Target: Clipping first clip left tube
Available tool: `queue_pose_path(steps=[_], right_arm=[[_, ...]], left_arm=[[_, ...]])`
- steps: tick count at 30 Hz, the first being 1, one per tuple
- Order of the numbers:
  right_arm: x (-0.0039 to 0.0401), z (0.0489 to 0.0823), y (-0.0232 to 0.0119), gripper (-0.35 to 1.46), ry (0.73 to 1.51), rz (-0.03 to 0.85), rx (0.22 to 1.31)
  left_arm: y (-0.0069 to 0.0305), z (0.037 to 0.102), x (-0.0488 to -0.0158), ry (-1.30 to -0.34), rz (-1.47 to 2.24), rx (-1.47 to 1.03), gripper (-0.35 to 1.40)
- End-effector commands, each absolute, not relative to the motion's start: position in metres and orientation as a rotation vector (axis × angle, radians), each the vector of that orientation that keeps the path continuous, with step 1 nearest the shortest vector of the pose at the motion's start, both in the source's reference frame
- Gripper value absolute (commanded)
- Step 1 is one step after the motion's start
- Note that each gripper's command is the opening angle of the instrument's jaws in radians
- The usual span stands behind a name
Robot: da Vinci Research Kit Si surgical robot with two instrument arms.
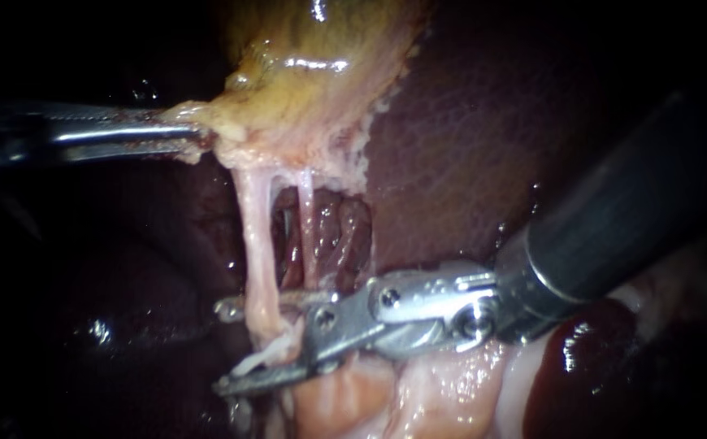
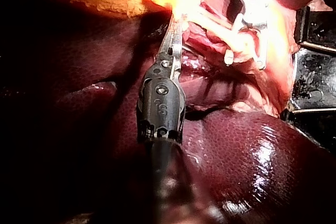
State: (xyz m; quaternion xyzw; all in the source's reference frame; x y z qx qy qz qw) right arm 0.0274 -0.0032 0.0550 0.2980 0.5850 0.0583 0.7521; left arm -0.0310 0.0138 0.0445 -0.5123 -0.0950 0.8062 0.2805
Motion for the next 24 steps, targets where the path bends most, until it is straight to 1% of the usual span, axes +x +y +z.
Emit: queue_pose_path(steps=[1, 7, 17, 24], right_arm=[[0.0274, 0.0546, -0.0034, 0.50, 1.284, 0.128, 0.657], [0.0275, 0.0532, -0.0042, 0.50, 1.302, 0.115, 0.676], [0.0274, 0.0533, -0.0042, 0.49, 1.303, 0.113, 0.679], [0.0272, 0.0536, -0.0040, 0.43, 1.287, 0.152, 0.709]], left_arm=[[0.0138, 0.0445, -0.0310, -0.255, 2.160, -1.374, -0.35], [0.0138, 0.0445, -0.0310, -0.255, 2.160, -1.374, -0.35], [0.0138, 0.0445, -0.0309, -0.256, 2.160, -1.375, -0.35], [0.0138, 0.0445, -0.0310, -0.256, 2.160, -1.375, -0.35]])
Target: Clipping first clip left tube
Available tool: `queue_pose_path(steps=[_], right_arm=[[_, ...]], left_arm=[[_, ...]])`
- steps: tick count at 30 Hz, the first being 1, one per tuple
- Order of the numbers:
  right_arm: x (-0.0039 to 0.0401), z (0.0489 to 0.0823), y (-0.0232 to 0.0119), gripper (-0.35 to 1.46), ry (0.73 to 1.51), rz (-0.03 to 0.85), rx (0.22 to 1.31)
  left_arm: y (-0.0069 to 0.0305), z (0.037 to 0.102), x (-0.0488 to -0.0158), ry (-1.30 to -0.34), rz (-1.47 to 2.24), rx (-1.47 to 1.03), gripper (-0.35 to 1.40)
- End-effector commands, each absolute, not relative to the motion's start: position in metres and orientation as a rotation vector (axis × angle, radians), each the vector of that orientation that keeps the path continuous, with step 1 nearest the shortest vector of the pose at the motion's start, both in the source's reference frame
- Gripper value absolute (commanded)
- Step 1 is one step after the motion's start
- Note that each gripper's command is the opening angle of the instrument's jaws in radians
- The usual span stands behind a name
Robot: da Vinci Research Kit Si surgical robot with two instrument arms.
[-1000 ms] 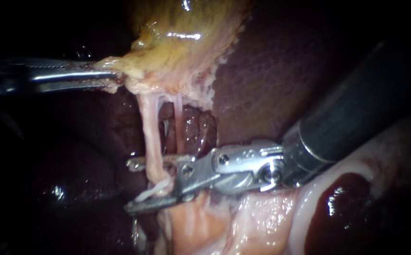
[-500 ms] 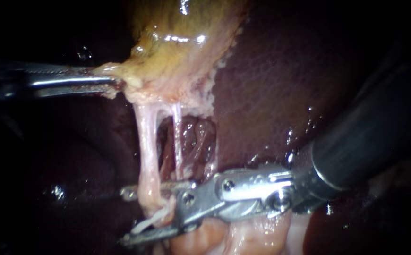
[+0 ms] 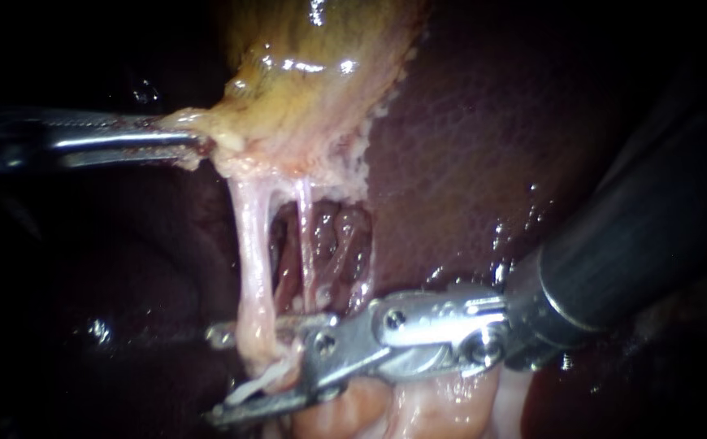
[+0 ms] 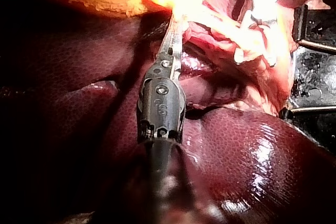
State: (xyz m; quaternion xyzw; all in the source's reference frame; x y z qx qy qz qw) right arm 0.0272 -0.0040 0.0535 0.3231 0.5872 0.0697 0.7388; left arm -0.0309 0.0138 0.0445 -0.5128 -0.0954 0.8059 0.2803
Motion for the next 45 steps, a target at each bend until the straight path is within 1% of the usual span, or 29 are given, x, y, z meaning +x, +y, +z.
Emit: queue_pose_path(steps=[1, 10, 18, 34, 39, 45], right_arm=[[0.0272, 0.0536, -0.0040, 0.42, 1.285, 0.157, 0.713], [0.0271, 0.0539, -0.0039, 0.29, 1.271, 0.191, 0.739], [0.0270, 0.0540, -0.0038, 0.12, 1.266, 0.213, 0.751], [0.0270, 0.0540, -0.0038, -0.33, 1.253, 0.243, 0.774], [0.0269, 0.0540, -0.0035, -0.35, 1.240, 0.267, 0.793], [0.0269, 0.0543, -0.0034, -0.35, 1.237, 0.268, 0.790]], left_arm=[[0.0138, 0.0445, -0.0310, -0.256, 2.160, -1.375, -0.35], [0.0138, 0.0445, -0.0310, -0.255, 2.160, -1.375, -0.35], [0.0138, 0.0445, -0.0310, -0.256, 2.160, -1.375, -0.35], [0.0138, 0.0445, -0.0310, -0.256, 2.160, -1.375, -0.35], [0.0139, 0.0445, -0.0310, -0.256, 2.160, -1.375, -0.35], [0.0139, 0.0445, -0.0309, -0.256, 2.160, -1.375, -0.35]])
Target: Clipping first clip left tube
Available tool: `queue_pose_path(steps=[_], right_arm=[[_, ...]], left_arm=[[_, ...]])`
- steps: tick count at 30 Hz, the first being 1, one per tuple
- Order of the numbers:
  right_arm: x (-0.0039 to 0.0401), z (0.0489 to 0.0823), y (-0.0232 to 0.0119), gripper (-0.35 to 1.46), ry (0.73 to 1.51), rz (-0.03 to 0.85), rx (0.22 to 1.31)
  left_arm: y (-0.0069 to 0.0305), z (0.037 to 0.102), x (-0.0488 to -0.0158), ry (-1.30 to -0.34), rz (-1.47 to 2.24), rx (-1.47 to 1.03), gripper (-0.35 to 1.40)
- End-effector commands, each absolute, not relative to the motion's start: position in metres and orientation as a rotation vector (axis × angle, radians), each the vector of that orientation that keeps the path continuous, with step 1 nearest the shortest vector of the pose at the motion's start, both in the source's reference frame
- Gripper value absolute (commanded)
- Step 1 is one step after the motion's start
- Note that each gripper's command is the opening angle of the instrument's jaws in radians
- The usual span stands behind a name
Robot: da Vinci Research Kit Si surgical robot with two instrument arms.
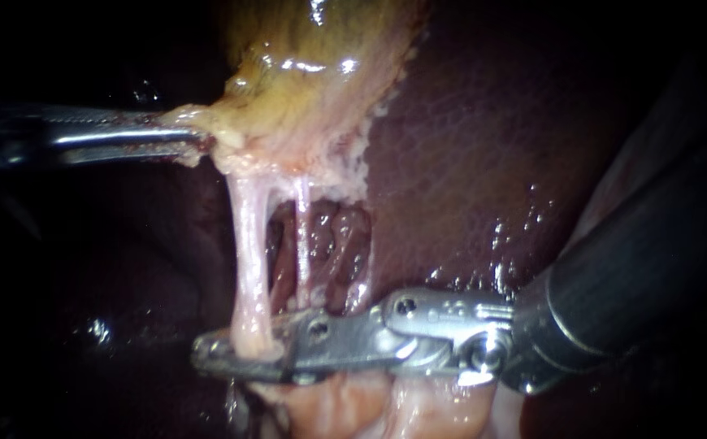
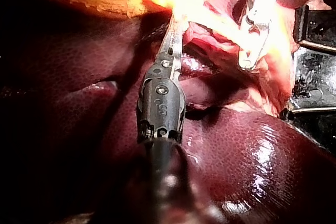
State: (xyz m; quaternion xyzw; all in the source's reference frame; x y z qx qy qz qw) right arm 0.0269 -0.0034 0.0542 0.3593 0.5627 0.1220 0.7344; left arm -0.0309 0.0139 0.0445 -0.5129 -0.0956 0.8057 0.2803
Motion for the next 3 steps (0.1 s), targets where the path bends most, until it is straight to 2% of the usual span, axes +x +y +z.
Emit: queue_pose_path(steps=[1, 3], right_arm=[[0.0269, 0.0544, -0.0034, -0.35, 1.237, 0.268, 0.790], [0.0268, 0.0547, -0.0032, -0.35, 1.237, 0.268, 0.790]], left_arm=[[0.0139, 0.0445, -0.0309, -0.256, 2.160, -1.375, -0.35], [0.0139, 0.0446, -0.0309, -0.256, 2.160, -1.375, -0.35]])
